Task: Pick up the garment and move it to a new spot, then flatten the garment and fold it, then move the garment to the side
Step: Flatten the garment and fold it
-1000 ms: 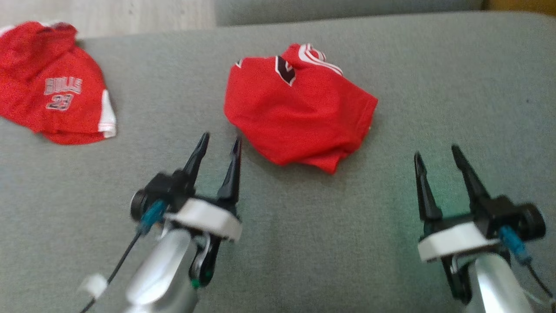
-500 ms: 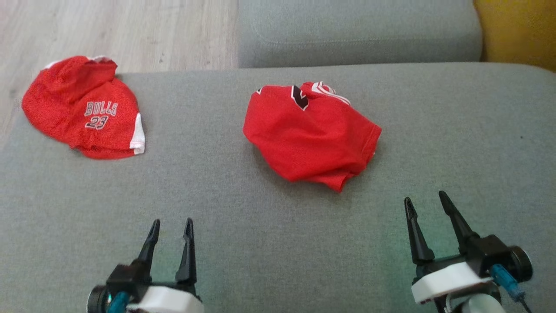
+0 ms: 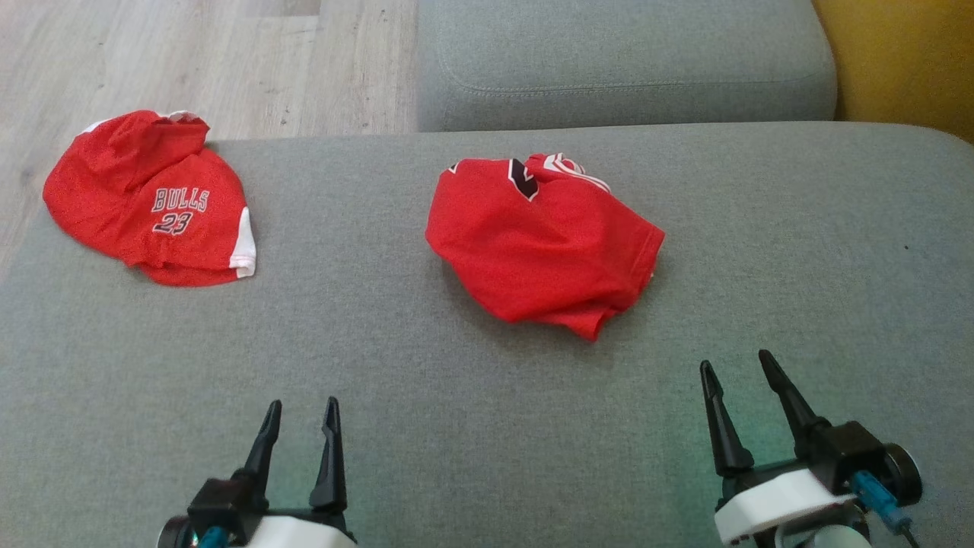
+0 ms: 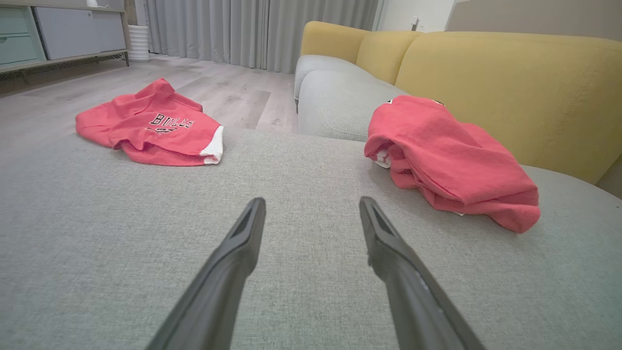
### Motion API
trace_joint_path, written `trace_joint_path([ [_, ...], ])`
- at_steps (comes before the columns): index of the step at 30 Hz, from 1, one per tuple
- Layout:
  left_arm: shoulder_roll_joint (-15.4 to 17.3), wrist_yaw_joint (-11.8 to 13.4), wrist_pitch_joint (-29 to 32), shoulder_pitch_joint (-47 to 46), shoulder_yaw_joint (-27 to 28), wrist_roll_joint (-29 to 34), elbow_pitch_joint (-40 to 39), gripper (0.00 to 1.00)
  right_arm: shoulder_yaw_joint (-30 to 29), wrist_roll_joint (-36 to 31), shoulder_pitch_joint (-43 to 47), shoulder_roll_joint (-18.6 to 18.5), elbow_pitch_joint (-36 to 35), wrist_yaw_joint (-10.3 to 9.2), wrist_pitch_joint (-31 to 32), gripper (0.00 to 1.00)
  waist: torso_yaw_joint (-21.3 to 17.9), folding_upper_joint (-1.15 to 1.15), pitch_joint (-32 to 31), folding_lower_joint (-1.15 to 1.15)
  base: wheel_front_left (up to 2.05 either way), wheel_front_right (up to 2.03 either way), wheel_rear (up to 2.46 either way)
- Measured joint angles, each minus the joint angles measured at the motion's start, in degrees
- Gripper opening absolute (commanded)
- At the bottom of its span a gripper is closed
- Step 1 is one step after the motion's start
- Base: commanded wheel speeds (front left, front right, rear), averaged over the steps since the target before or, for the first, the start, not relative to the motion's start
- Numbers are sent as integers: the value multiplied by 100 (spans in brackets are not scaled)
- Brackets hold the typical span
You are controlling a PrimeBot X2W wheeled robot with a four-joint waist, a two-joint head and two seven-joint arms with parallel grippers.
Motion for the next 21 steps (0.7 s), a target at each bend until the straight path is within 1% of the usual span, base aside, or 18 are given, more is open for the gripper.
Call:
trace_joint_path([
  [7,-63,-76,0,-1,29,21,53,100,-1,0,-2,0,25,0,0,100,-4,0,10,0,0,0,0],
  [16,-114,-109,0,-4,131,125,57,100,37,-71,-26,0,60,0,0,100,72,0,92,0,0,0,0],
  [19,-135,-126,1,-20,154,153,49,100,164,-154,-177,-1,151,0,0,100,130,0,185,0,0,0,0],
  [21,-178,-127,1,-58,157,205,18,100,441,-233,-612,-1,385,0,0,100,198,0,324,0,0,0,0],
])
